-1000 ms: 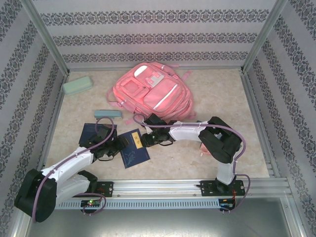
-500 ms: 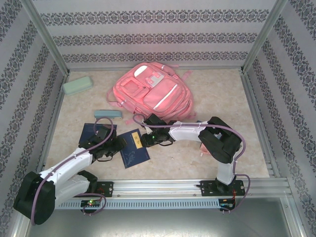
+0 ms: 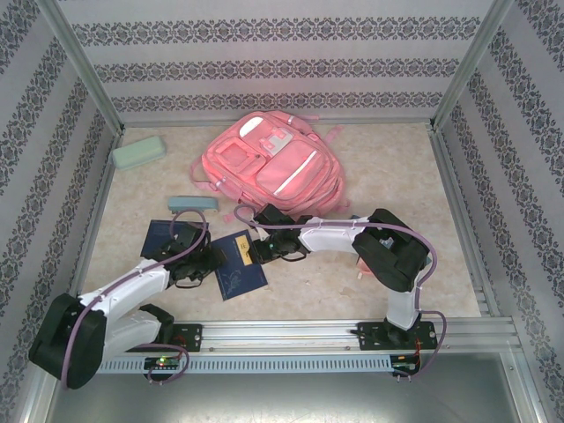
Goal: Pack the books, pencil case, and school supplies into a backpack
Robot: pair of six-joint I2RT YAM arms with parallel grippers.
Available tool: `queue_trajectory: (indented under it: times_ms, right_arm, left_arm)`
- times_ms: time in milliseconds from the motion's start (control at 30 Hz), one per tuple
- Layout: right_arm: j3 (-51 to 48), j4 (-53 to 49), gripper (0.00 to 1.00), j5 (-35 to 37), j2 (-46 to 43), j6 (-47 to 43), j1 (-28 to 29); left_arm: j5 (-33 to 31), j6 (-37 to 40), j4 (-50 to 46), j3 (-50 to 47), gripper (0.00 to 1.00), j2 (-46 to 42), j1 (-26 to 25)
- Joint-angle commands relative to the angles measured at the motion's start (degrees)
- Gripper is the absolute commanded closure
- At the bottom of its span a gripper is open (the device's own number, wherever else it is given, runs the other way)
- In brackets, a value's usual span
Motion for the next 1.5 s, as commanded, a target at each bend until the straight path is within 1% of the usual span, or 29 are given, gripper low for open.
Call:
queue_trajectory:
  times_ms: [0,100,167,233,333,400,500,733,900,1033,1100,1133,1200,1333,1433,1467]
  right_arm:
    - [1.1,-1.4,0.76,0.0,1.5,0.8,0.8]
    - [1.2,-1.4,0.76,-0.3,1.5,0.7,1.0]
    - [1.2,-1.3,0.77,-0.6,1.6,0.6,1.1]
    - [1.2,-1.2,0.78,-0.9,1.7,0.8,1.2]
    - [0.9,-0.9,0.78,-0.8,1.5,0.9,1.2]
    - [0.8,-1.0,0.78,-0.5,1.5,1.0,1.2]
    - [0.8,-0.9,0.78,-0.5,1.3,1.1,1.2]
    - [0.8,-0.6,0.78,-0.6,0.9,1.8,0.3]
    - [1.0,-0.5,0.78,-1.0,0.9,2.0,-0.3]
    - [1.2,-0.6,0.78,-1.4,0.9,2.1,-0.7]
    - [1.2,-0.6,0.78,-1.5,0.9,2.1,-0.8]
    - [1.2,-0.6,0.78,-1.6,0.9,2.2,-1.0]
    - [1.2,-0.6,0.77,-1.7,0.8,2.2,-1.3]
    - [-0.1,0.1,0.69,-2.2,-0.6,3.5,-3.3]
    - [-1.8,1.1,0.58,-3.1,-3.0,4.9,-5.9]
    - [-2.4,1.6,0.56,-3.6,-4.0,5.5,-6.9]
  left_arm:
    - [4.6,1.5,6.3,0.3,0.58,3.6,-0.7]
    - [5.1,1.7,6.6,1.7,0.6,6.1,-1.1]
    - [5.9,1.5,7.2,2.0,0.6,6.2,-1.2]
    - [8.5,1.1,10.3,2.2,0.6,5.8,-1.2]
    - [14.6,-1.0,18.9,1.8,0.6,4.9,-1.2]
    - [17.0,-3.0,23.8,1.5,0.6,3.6,-1.2]
    - [18.0,-4.2,26.5,1.3,0.61,1.0,-1.2]
    - [18.8,-6.1,31.7,-0.5,0.67,-2.9,-1.1]
    - [19.5,-5.1,30.9,0.5,0.68,-2.2,-1.1]
    - [20.0,-5.1,32.0,-0.2,0.68,-0.6,-1.1]
    - [19.4,-4.5,30.0,0.3,0.69,-0.1,-1.1]
    - [18.6,-3.4,27.3,1.0,0.73,0.0,-1.1]
    - [16.5,-1.4,21.8,2.7,0.85,-0.1,-1.2]
    - [14.5,1.4,15.8,5.7,0.92,-0.6,-1.2]
    - [14.1,2.1,14.9,7.9,0.96,-0.1,-1.1]
    - [14.4,2.4,14.8,8.8,0.98,0.4,-1.0]
